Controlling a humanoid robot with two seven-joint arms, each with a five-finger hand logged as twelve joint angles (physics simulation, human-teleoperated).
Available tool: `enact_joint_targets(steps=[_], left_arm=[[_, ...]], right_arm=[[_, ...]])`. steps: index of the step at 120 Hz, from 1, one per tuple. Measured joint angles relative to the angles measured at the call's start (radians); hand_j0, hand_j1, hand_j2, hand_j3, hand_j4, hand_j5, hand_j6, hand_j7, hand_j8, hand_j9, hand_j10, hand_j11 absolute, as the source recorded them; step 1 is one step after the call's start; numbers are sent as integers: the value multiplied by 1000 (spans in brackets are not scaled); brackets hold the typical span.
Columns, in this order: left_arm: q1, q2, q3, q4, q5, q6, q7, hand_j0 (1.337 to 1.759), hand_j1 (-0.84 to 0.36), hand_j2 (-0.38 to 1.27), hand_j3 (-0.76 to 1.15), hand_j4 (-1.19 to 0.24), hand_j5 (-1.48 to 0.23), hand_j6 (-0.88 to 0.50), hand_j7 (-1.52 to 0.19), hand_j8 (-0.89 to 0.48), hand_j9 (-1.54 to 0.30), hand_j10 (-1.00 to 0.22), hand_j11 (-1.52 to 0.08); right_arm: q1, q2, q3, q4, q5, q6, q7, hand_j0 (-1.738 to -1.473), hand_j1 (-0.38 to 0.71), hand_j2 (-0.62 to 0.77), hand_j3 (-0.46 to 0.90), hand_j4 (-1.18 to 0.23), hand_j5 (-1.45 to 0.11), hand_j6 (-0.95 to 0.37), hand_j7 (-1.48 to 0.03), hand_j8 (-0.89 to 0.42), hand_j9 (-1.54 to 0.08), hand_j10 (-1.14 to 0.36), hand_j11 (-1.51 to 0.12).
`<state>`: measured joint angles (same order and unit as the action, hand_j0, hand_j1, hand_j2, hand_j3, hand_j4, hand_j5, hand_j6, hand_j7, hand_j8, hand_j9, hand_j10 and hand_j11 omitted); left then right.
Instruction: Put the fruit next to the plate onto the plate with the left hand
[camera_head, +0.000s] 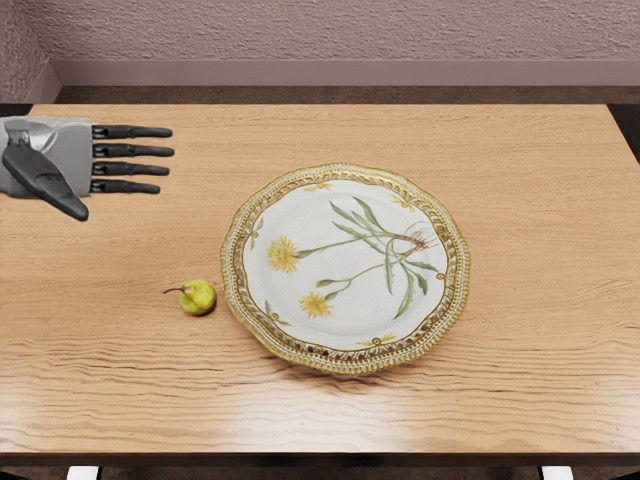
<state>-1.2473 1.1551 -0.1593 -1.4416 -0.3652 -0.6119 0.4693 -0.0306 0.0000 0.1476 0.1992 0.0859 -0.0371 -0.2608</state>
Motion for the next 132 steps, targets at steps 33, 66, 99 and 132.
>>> enact_joint_targets(steps=[33, 66, 99, 132], left_arm=[[-13, -55, -36, 1, 99, 0, -1, 1658, 349, -1, 0, 2, 0, 3, 0, 2, 0, 2, 0], [4, -87, -127, -18, 526, 0, -4, 1658, 349, -1, 0, 0, 0, 0, 0, 0, 0, 0, 0], [34, -78, -155, -68, 798, 0, -4, 1658, 349, 0, 0, -4, -1, -5, 0, -5, 0, -4, 0], [160, -104, -181, -124, 1060, 37, -171, 1658, 349, 0, 0, -5, -1, -6, 0, -6, 0, -4, 0]], right_arm=[[1, 0, 0, 0, 0, 6, 1, -1658, -310, -7, 0, -33, -43, -33, -43, -33, -43, -33, -43], [1, 0, -2, 0, -1, 6, 1, -1658, -310, -7, 0, -33, -43, -33, -43, -33, -43, -33, -43], [1, 0, -3, 0, -2, 6, 0, -1658, -310, -7, 0, -33, -43, -33, -43, -33, -43, -33, -43], [5, 0, -7, 0, -4, 6, -1, -1658, -310, -7, 0, -33, -43, -33, -43, -33, -43, -33, -43]])
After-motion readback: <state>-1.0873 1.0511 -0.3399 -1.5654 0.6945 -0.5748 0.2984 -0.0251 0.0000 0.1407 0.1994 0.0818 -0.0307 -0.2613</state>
